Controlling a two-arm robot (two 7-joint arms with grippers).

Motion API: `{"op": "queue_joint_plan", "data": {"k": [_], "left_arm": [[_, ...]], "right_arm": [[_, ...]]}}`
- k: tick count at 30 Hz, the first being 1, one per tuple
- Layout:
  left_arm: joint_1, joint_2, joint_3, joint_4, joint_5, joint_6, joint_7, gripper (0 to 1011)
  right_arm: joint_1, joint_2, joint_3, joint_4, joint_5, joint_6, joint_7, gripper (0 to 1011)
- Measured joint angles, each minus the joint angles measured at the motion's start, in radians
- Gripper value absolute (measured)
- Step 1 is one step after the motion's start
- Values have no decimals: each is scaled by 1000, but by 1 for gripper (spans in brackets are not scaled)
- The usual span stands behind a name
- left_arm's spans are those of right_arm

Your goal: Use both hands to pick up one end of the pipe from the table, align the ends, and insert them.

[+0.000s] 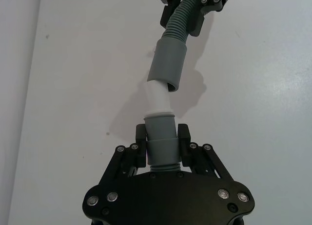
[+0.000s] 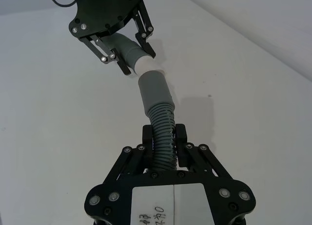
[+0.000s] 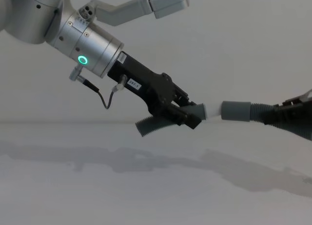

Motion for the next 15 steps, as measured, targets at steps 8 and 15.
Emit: {"op": "queue_joint_plan", "data": {"k": [8,15], "left_arm": [[8,18,7,-35,4,19,23,376],[11,23,9,-46,4,19,39,376]], "right_arm": [[-1,4,-2,-4,7,1,-6,260],[-1,8,-6,-7,14,1,-9,262]]}}
